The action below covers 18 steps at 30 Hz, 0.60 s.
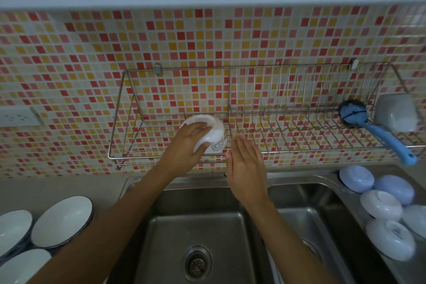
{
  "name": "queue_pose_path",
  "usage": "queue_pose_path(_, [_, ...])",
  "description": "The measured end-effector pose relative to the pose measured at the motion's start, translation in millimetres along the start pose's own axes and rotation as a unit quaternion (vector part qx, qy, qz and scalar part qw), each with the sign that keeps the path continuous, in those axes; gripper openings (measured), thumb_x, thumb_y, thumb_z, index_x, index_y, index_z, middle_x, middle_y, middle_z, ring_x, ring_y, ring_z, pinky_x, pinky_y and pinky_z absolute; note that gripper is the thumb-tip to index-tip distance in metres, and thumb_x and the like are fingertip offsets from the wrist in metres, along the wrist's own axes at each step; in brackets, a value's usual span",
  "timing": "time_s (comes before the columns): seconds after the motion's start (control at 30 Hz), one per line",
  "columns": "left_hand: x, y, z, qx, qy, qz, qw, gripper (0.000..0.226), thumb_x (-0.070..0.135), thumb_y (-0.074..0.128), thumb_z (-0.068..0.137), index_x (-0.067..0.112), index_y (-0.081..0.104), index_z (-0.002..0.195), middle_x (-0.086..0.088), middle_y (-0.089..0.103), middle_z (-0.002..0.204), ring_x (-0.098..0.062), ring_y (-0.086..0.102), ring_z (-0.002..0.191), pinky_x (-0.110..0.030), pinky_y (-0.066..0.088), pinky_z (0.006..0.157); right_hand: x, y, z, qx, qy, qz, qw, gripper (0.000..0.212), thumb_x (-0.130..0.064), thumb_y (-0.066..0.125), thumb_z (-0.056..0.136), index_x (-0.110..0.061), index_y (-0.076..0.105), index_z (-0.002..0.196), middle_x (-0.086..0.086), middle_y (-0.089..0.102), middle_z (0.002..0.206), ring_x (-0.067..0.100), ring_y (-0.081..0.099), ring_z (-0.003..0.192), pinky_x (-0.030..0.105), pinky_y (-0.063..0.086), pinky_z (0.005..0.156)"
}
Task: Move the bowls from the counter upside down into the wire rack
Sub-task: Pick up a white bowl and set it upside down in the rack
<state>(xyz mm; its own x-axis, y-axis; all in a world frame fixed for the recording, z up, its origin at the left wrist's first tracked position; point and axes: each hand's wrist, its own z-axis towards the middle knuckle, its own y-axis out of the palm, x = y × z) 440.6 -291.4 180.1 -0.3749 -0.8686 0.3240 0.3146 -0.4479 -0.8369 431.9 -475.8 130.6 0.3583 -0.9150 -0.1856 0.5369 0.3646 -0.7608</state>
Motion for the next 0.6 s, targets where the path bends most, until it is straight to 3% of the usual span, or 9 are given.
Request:
queue_pose_path(0.1, [-1,-1,-17,0.035,0.007,0.015,0.999,0.045,0.037,0.042,0.095,0.014,0.053,0.132,-0.008,0.05,0.14,-0.025,0.043,0.13,-0.042,0.041,0.107,0,1,0,0.001,0.004,0.003,1.0,0.047,-0.033,0.033,0.101,-0.006,0.053,0.134,0.01,0.055,0.138,0.021,0.044,0.134,0.035,0.021,0.118])
queue_pose_path(0.2, [-3,-1,-22,-0.002,0.002,0.044,0.999,0.051,0.044,0.032,0.096,0.016,0.049,0.136,-0.008,0.046,0.145,-0.026,0.042,0.133,-0.042,0.046,0.103,-2,1,0,0.007,0.009,0.003,1.0,0.046,-0.033,0.035,0.101,-0.006,0.053,0.134,0.01,0.055,0.137,0.021,0.045,0.134,0.035,0.02,0.118])
queue_pose_path(0.43, [-3,-1,3,-0.115,-0.011,0.048,0.992,0.052,0.035,0.028,0.101,0.02,0.016,0.15,0.004,0.01,0.159,-0.015,0.009,0.147,-0.038,0.017,0.118,-4,4,0,0.018,0.021,0.015,1.0,0.047,-0.034,0.033,0.101,-0.006,0.054,0.132,0.01,0.057,0.135,0.021,0.048,0.131,0.036,0.024,0.117])
queue_pose_path(0.6, [-4,0,3,-0.112,0.004,0.087,0.99,0.052,0.036,0.024,0.101,0.019,0.015,0.15,0.003,0.012,0.159,-0.016,0.013,0.147,-0.041,0.02,0.119,-5,5,-1,0.024,0.023,0.014,0.999,0.046,-0.033,0.034,0.1,-0.006,0.056,0.131,0.01,0.059,0.133,0.022,0.05,0.129,0.038,0.026,0.117])
